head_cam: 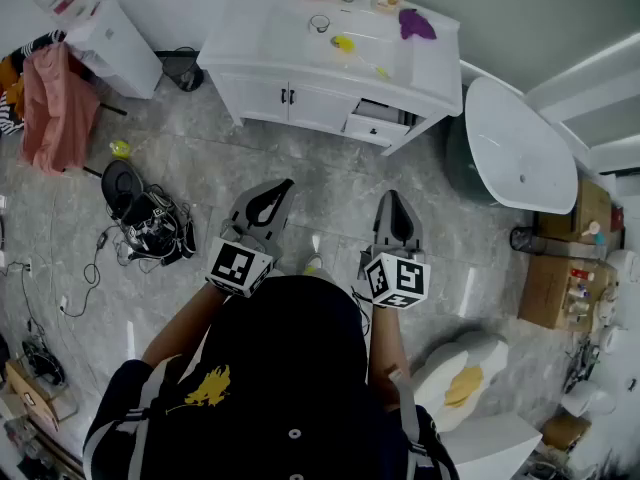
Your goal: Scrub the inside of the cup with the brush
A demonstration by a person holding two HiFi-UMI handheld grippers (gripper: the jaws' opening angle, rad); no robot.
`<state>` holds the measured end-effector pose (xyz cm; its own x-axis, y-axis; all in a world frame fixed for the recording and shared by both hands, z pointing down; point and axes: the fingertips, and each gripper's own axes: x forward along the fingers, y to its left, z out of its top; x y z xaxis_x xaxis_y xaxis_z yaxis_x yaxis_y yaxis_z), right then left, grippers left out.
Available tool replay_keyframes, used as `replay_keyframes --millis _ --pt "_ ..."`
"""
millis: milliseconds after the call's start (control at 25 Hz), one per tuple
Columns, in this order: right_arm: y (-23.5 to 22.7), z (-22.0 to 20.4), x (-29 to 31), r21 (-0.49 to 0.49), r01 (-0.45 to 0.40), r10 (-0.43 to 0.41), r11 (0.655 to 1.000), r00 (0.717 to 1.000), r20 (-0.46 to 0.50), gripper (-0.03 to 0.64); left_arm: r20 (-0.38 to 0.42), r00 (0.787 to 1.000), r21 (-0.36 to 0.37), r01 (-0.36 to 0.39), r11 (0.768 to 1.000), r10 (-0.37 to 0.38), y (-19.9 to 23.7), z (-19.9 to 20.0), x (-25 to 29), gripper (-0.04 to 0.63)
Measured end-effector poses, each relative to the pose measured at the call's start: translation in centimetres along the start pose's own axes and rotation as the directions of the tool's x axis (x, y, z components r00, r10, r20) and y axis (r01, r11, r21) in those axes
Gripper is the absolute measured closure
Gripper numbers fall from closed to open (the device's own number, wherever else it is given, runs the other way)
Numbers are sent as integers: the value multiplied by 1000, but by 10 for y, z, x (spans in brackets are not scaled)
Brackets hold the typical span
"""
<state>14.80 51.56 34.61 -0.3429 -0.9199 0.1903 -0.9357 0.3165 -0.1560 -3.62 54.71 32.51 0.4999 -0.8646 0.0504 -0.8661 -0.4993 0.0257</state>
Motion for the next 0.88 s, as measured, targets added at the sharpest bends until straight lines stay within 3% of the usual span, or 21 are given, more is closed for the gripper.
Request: replay_keyframes --millis 280,480,680,880 --pt "-44 -2 1 9 -49 49 999 999 3 589 -29 999 18 35 999 -35 -55 -9 41 578" --pt "-71 -2 -2 41 -77 76 996 997 18 589 -76 997 -14 23 1000 -24 -82 -20 65 578" --pt "-78 -4 7 66 -113 113 991 994 2 589 -57 998 103 2 995 4 -96 -5 77 578" --pt "-71 -12 32 64 -145 148 987 988 -35 589 -77 996 26 -42 999 44 -67 -13 99 578"
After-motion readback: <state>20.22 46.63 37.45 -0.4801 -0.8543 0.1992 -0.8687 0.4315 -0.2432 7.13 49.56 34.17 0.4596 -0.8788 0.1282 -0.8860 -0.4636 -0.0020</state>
